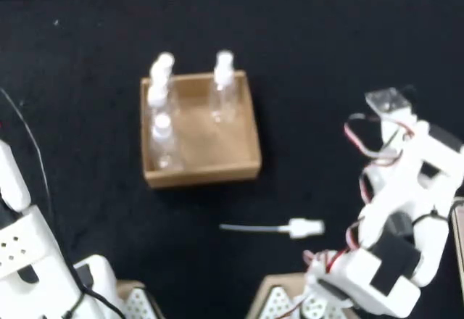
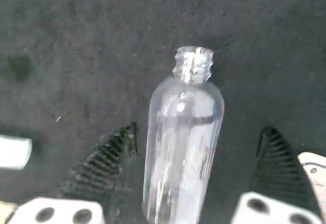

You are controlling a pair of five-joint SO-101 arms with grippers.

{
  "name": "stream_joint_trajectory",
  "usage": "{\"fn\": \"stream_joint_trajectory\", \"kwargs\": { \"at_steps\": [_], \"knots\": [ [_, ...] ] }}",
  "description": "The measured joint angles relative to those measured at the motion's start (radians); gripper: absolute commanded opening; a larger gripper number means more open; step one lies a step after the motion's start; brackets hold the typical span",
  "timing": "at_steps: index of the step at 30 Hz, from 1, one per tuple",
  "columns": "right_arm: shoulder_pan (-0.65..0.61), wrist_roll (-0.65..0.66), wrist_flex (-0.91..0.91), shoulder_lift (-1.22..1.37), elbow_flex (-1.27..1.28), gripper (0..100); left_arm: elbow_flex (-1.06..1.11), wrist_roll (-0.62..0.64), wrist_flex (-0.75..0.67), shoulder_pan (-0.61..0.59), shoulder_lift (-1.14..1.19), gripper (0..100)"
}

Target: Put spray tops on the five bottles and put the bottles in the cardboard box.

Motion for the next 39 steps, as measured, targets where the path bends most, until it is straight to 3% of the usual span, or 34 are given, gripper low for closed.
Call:
{"fn": "stream_joint_trajectory", "kwargs": {
  "at_steps": [12,20,27,30,35,39],
  "knots": [
    [0.000,0.000,-0.121,0.110,0.084,31.4,0.000,0.000,0.000,0.000,0.000,27],
    [0.002,0.000,-0.087,0.187,-0.012,0.5,0.000,0.000,0.000,0.000,0.000,27],
    [0.002,-0.005,0.046,0.187,-0.180,1.0,0.000,0.000,0.000,0.000,0.000,27],
    [-0.003,-0.080,0.117,0.187,-0.275,1.0,0.000,0.000,0.000,0.005,0.000,27],
    [-0.075,-0.250,0.157,0.094,-0.321,1.0,0.000,-0.015,0.051,0.110,0.000,27],
    [-0.072,-0.361,0.127,-0.048,-0.321,1.0,0.000,-0.178,0.100,0.245,0.000,27]
  ]
}}
